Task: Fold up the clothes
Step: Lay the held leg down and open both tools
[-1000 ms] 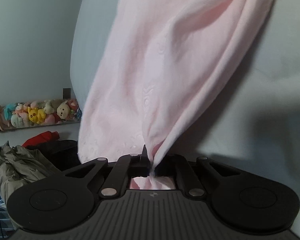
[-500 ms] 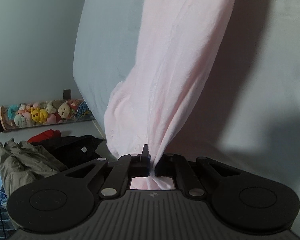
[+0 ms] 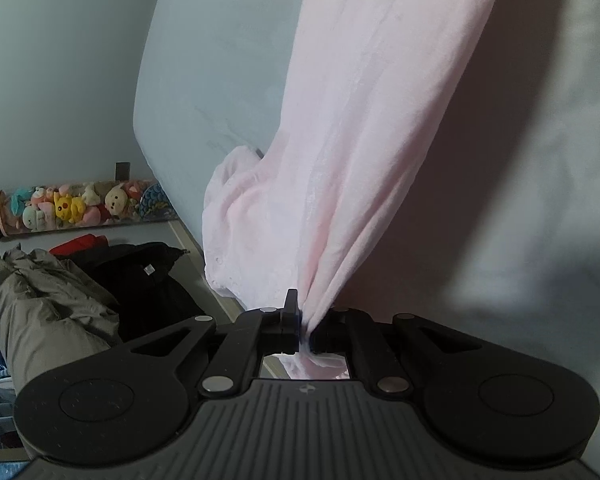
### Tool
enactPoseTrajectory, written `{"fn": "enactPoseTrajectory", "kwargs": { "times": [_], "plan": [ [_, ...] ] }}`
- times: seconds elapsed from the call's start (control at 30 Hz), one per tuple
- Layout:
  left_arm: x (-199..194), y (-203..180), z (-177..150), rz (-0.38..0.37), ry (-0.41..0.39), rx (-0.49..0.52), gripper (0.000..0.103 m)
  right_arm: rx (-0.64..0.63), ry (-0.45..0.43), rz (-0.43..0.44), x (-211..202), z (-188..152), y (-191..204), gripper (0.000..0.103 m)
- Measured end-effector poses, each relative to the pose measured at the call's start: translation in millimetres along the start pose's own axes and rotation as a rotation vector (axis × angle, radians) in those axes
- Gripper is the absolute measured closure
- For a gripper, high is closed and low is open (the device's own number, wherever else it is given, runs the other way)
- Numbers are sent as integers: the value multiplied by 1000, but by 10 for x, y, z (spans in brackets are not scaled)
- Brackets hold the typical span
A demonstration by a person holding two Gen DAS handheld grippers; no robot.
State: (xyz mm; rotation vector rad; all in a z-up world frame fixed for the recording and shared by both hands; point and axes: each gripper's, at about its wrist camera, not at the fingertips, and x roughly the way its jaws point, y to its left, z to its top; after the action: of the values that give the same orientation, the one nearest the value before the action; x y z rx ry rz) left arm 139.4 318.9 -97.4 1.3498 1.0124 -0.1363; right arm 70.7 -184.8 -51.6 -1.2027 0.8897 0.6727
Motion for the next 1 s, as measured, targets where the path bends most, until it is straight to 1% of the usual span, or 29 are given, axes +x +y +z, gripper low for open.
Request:
{"fn": "enactPoseTrajectory", "kwargs": {
  "times": [0.1, 0.2, 0.23, 0.27, 0.3, 0.33, 0.37, 0.43, 0.47, 0.5, 0.57, 0.6, 0.63, 0.7, 0.8, 0.83, 0.9, 1.0],
  "plan": [
    [-58, -101, 12, -1, 8, -42, 99, 16, 13, 6, 93, -8, 125, 102],
    [2, -121, 40, -18, 22, -81, 94, 32, 30, 22, 153, 25, 215, 101],
    [24, -104, 36, -26, 26, -96, 92, 34, 35, 27, 267, 100, 99, 101],
    [-17, -145, 17, -32, 29, -108, 91, 38, 40, 32, 368, 180, -22, 101],
    [-25, -149, -1, -38, 29, -116, 89, 46, 46, 40, 378, 177, -31, 99],
    [-12, -134, -20, -49, 27, -128, 84, 54, 50, 48, 391, 180, -50, 99],
    [14, -106, -48, -64, 31, -145, 80, 67, 53, 67, 425, 200, -107, 94],
    [-11, -121, -111, -86, 39, -168, 62, 105, 66, 134, 509, 262, -220, 77],
    [-14, -115, -160, -96, 45, -180, 59, 114, 67, 158, 500, 266, -166, 66],
    [-17, -108, -212, -107, 51, -193, 58, 120, 65, 182, 479, 265, -144, 63],
    [-22, -62, -368, -139, 70, -228, 58, 118, 53, 212, 419, 266, -160, 63],
    [-50, -78, -392, -145, 72, -237, 58, 119, 44, 232, 369, 284, -171, 62],
    [-64, -22, -471, -163, 75, -273, 58, 120, 36, 246, 325, 301, -157, 62],
    [-67, 120, -588, -190, 74, -363, 57, 133, 15, 248, 224, 355, -162, 57],
    [-66, 392, -763, -254, 74, -569, 55, 181, -2, 234, 179, 410, -263, 56],
    [-56, 501, -822, -289, 81, -660, 55, 204, -3, 227, 188, 414, -263, 55],
    [-24, 734, -963, -372, 84, -880, 55, 277, 15, 197, 228, 425, -398, 51],
    [-48, 891, -1170, -453, 69, -1158, 55, 414, 45, 169, 280, 386, -606, 50]
  ]
}}
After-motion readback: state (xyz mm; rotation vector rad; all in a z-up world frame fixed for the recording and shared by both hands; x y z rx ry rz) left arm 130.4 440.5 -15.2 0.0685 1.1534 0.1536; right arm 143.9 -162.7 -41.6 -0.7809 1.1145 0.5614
